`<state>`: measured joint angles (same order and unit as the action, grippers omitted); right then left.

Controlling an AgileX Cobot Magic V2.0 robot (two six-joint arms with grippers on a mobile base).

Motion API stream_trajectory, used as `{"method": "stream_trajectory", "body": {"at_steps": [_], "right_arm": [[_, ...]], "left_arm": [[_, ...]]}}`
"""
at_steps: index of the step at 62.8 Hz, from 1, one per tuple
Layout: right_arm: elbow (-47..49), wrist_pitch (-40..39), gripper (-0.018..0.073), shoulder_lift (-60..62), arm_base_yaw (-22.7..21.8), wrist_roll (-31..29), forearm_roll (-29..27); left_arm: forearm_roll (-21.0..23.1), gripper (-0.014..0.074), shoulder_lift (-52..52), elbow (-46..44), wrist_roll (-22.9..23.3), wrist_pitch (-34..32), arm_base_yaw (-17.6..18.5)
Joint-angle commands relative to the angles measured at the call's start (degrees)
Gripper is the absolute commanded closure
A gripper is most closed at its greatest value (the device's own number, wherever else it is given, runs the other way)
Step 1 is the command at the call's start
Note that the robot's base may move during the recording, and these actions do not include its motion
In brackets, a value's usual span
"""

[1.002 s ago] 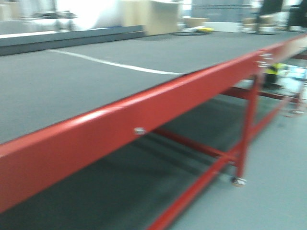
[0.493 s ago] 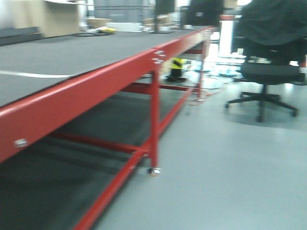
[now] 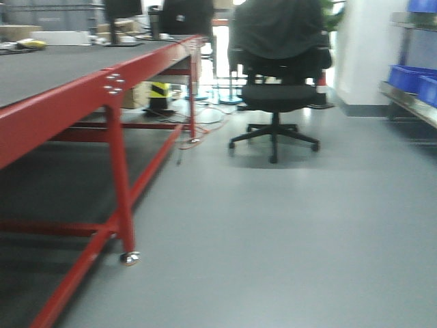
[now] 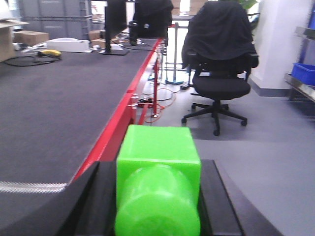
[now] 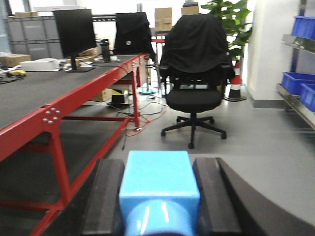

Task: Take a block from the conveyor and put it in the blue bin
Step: 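Drive the base away from the conveyor, turning toward the shelves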

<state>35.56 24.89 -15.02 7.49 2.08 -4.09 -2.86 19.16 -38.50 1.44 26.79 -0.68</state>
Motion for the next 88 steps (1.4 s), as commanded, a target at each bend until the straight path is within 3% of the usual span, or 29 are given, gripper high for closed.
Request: {"method": "stream_trajectory", "body": {"at_steps": [1, 88], "right_arm": [[0.30, -1.32, 0.0721, 0.23, -0.38, -0.04, 0.47], [0.30, -1.32, 0.0721, 0.23, -0.38, -0.04, 0.47]], "left_arm": [[-0.17, 0.0708, -0.32, 0.07, 0.10, -1.19, 0.42], [-0.17, 0.0708, -0.32, 0.07, 0.10, -1.19, 0.42]]}}
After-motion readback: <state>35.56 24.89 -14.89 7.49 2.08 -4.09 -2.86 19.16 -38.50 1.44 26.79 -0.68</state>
